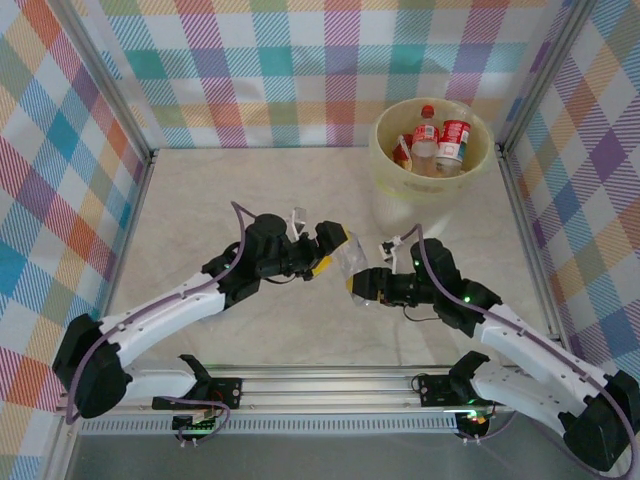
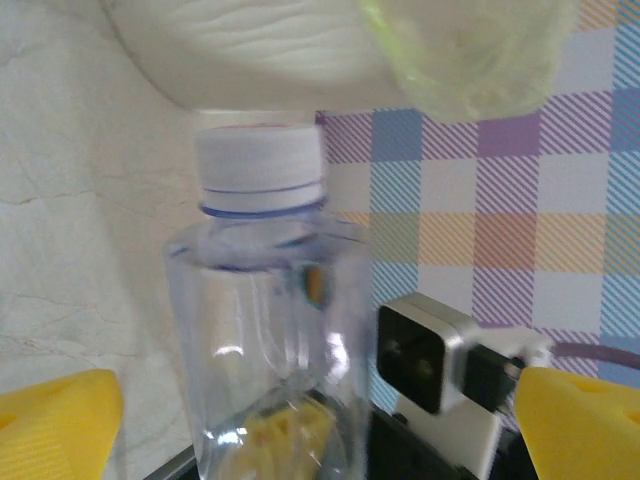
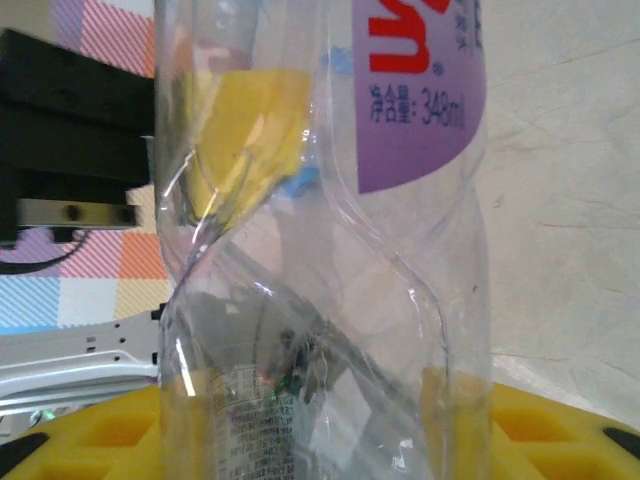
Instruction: Put the plastic bottles in the bin
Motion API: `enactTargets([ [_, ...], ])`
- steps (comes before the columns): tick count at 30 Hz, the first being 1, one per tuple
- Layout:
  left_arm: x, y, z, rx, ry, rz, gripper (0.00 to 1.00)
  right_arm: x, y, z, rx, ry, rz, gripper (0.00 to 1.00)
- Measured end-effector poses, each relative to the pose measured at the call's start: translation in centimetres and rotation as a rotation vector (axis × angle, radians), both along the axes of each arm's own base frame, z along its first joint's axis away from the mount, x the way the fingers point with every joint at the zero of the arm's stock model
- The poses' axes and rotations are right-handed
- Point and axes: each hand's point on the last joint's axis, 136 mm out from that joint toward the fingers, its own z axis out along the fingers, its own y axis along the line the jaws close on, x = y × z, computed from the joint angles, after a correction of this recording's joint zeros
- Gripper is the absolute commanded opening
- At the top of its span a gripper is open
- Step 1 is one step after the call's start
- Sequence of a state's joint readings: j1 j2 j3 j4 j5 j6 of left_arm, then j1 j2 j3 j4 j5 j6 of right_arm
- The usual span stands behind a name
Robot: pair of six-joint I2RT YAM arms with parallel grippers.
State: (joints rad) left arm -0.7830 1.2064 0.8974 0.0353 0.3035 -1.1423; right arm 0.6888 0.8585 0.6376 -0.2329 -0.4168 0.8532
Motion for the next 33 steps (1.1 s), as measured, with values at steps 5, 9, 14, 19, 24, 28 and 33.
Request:
enactTargets([
  [5, -1.4, 2.1, 4.1, 0.024, -0.142, -0.010, 1.00, 0.1, -1.8, -0.6, -0.095, -0.015, -0.060, 0.54],
  [9, -2.7, 3.7, 6.4, 0.105, -0.288, -0.050, 1.00, 0.7, -3.5, 0.2, -0.189, -0.061, -0.116, 0.55],
  [14, -4.6, 5.6, 7.2, 0.238, -0.438, -0.131, 1.00, 1.7, -5.9, 2.6, -0.312, -0.167, -0.182, 0.55],
  [19, -6.1, 8.4, 7.6, 0.354, -0.623, -0.154, 1.00, 2.5, -7.9, 5.2, -0.429, -0.268, -0.219, 0.55],
  [24, -8.0, 10.7, 8.2, 0.418, -0.855, -0.174, 1.00, 4.0, -9.2, 9.0, -0.530, -0.356, -0.259, 0.55],
  [28, -9.2, 11.6, 8.0, 0.447, -0.990, -0.207, 1.00, 6.1, -10.0, 12.5, -0.589, -0.410, -0.311, 0.55],
  [33, -9.4, 11.4, 6.4, 0.466, -1.038, -0.242, 1.00, 9.5, -10.9, 15.3, -0.650, -0.439, -0.374, 0.55],
])
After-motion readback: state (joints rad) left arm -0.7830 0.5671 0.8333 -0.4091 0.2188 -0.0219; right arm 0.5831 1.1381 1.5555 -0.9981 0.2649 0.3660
